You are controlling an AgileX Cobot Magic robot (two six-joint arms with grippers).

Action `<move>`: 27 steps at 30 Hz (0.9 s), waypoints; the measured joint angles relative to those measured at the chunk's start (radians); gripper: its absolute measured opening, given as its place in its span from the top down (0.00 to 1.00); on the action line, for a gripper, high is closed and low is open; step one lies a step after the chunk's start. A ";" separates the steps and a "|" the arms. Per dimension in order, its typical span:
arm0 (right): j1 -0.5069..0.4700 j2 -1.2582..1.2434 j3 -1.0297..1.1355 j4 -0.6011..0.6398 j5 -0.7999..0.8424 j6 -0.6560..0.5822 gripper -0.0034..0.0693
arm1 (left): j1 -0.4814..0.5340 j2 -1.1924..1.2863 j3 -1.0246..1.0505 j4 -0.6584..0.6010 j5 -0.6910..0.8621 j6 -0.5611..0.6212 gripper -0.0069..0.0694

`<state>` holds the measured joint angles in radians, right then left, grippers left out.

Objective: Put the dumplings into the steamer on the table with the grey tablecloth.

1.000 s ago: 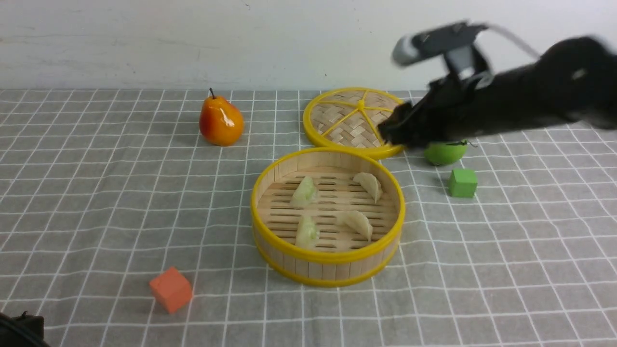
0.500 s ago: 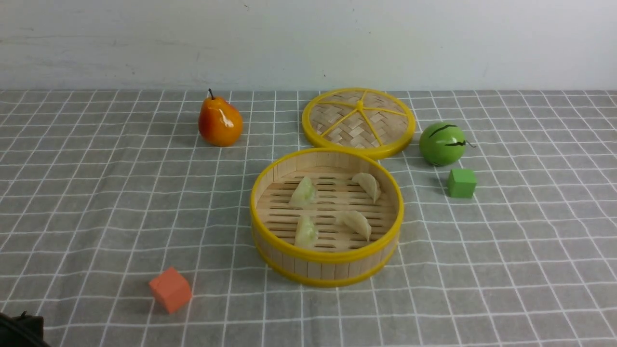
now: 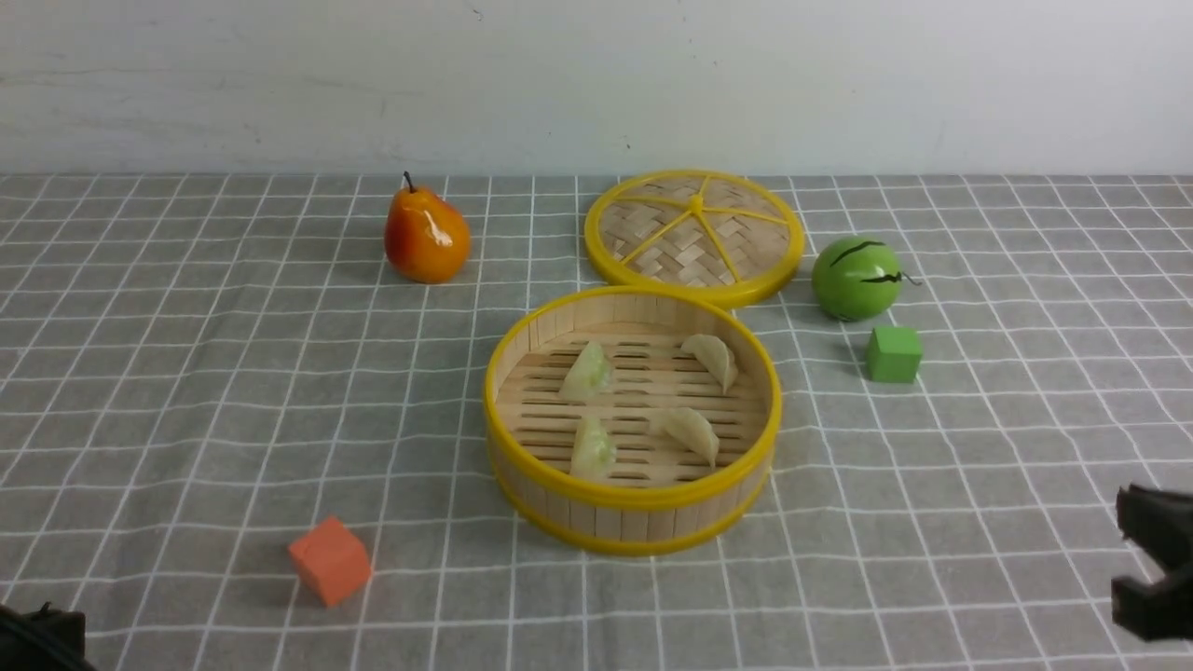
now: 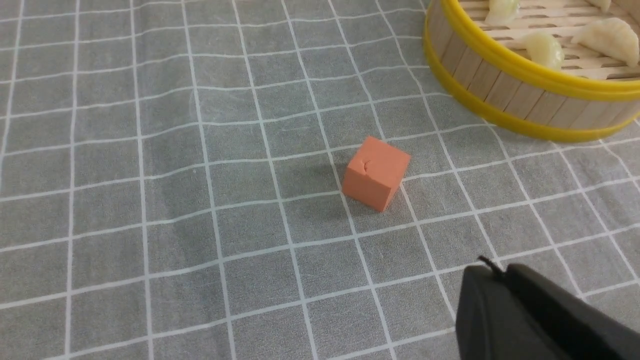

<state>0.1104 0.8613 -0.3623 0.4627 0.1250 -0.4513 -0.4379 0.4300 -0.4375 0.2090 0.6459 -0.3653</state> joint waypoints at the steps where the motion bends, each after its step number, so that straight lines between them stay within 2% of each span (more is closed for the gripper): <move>1: 0.000 0.000 0.021 0.000 0.000 0.000 0.97 | 0.000 0.000 0.000 0.000 0.000 0.000 0.86; 6: 0.006 -0.050 0.106 0.000 0.014 0.000 0.97 | 0.000 0.000 0.000 0.000 0.000 0.000 0.86; 13: 0.009 -0.504 0.351 0.001 0.045 0.000 0.97 | 0.000 0.000 0.000 0.000 0.001 0.000 0.85; 18: 0.007 -0.812 0.389 -0.006 0.250 0.001 0.96 | 0.000 0.000 0.000 0.000 0.001 0.000 0.84; 27: 0.006 -0.872 0.381 -0.034 0.288 0.001 0.95 | 0.000 0.000 0.000 0.000 0.011 0.000 0.83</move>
<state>0.1162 -0.0102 0.0185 0.4285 0.4133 -0.4505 -0.4379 0.4300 -0.4375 0.2090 0.6573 -0.3653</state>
